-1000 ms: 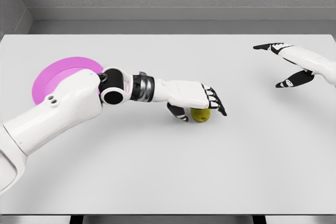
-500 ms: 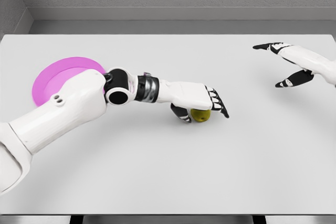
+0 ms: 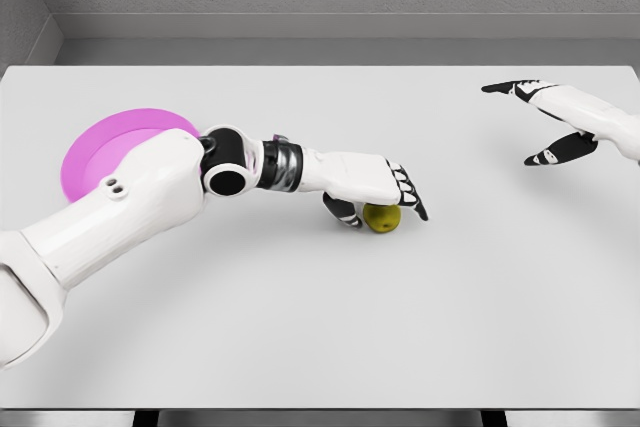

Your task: Put the apple on the plate with both arms

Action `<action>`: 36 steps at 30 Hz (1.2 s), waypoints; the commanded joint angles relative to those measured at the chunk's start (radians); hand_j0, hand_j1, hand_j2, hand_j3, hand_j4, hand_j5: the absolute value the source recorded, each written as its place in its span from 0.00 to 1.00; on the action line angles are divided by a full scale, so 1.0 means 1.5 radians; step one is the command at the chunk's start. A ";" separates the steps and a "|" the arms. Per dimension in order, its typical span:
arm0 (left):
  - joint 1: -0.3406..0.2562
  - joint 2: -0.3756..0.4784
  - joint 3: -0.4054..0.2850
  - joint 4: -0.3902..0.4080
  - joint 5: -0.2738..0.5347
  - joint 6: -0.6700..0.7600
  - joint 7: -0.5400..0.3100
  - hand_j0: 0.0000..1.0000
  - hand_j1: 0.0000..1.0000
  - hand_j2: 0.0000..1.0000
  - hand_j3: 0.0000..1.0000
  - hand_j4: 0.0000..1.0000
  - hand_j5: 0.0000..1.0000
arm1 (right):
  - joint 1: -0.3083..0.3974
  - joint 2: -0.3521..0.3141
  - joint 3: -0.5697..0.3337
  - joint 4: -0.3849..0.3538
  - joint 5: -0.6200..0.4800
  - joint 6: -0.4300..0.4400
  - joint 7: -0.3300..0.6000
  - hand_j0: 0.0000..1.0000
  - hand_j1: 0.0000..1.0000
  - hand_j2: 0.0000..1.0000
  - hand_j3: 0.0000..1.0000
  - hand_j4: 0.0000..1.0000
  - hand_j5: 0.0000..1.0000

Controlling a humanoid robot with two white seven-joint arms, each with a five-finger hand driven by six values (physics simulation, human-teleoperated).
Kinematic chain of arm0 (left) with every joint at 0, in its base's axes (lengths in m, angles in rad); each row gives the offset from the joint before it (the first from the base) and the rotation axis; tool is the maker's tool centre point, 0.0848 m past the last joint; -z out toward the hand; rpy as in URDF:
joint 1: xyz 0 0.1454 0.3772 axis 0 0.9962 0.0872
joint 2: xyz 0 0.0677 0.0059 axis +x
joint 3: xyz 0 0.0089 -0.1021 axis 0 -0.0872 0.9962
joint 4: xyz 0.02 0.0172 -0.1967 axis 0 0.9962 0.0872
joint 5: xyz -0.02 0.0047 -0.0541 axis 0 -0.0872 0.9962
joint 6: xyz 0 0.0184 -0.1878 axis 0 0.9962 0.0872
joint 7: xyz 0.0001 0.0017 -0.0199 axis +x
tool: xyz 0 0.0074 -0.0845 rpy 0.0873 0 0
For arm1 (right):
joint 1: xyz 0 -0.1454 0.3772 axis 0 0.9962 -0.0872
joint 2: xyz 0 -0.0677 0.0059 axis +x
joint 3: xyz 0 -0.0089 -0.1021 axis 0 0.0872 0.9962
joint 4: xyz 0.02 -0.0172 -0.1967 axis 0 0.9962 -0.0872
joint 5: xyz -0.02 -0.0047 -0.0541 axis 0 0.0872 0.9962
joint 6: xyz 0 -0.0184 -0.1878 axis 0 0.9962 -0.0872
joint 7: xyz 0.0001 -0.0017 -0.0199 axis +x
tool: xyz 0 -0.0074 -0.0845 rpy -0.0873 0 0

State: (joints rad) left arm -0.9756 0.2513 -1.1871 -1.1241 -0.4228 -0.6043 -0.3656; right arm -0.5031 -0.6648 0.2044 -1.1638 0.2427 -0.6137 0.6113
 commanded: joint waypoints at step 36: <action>-0.022 0.006 -0.010 -0.003 -0.001 -0.004 0.001 0.51 0.51 0.51 0.51 0.51 0.51 | 0.004 -0.001 0.000 0.000 -0.005 0.002 0.000 1.00 1.00 1.00 1.00 1.00 1.00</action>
State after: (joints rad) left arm -1.0140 0.2573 -1.2063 -1.1256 -0.4354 -0.6127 -0.3651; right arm -0.4985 -0.6648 0.2044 -1.1638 0.2422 -0.6137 0.6113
